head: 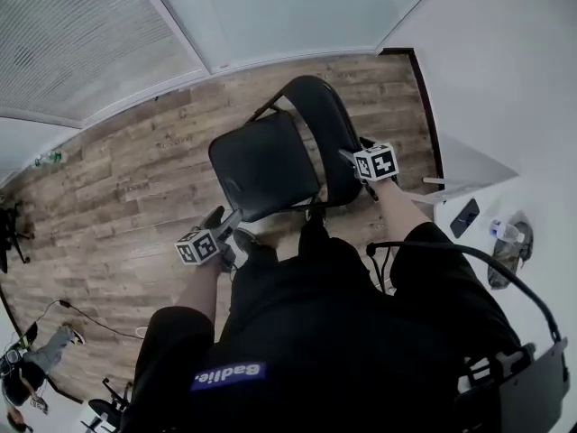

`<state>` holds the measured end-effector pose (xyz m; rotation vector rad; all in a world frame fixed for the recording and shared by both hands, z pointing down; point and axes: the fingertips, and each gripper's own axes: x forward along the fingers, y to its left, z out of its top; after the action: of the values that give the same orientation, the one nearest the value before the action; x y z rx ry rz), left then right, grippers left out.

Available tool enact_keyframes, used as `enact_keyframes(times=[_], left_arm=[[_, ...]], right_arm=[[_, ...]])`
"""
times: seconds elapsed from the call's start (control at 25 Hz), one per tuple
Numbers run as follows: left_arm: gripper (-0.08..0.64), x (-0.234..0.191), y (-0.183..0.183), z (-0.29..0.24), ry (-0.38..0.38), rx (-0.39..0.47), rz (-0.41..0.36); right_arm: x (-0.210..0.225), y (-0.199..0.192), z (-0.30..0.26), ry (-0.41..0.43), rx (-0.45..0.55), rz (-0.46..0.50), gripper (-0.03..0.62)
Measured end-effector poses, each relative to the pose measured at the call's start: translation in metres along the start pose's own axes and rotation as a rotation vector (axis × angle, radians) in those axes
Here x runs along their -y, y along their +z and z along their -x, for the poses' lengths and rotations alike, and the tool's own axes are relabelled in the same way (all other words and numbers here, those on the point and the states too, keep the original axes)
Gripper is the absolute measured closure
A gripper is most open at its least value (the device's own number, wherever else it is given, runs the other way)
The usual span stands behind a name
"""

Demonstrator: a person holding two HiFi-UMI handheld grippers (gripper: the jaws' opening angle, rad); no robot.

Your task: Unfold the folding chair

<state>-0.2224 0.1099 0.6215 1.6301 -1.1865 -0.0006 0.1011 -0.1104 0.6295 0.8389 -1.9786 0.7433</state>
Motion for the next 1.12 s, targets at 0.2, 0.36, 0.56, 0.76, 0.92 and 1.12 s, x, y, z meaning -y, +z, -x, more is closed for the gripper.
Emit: enact_keyframes(times=[0.2, 0.36, 0.56, 0.76, 0.92, 1.12], left_arm=[[0.204, 0.043, 0.062, 0.051, 0.016, 0.161, -0.084], [0.206, 0.105, 0.101, 0.062, -0.053, 0.228, -0.176], [0.209, 0.189, 0.103, 0.072, -0.182, 0.261, -0.287], [0.314, 0.243, 0.126, 0.098, -0.254, 0.299, -0.401], [0.468, 0.271, 0.143, 0.127, -0.238, 0.352, -0.46], [0.554, 0.302, 0.153, 0.154, -0.244, 0.389, -0.517]], right_arm=[[-0.012, 0.015, 0.054, -0.024, 0.129, -0.047, 0.307], [-0.032, 0.038, 0.095, 0.0, 0.215, -0.008, 0.339], [-0.113, 0.049, 0.141, 0.182, 0.337, 0.099, 0.451], [-0.218, 0.088, 0.176, 0.419, 0.462, 0.224, 0.548], [-0.284, 0.12, 0.209, 0.542, 0.537, 0.334, 0.567], [-0.333, 0.141, 0.253, 0.656, 0.621, 0.376, 0.581]])
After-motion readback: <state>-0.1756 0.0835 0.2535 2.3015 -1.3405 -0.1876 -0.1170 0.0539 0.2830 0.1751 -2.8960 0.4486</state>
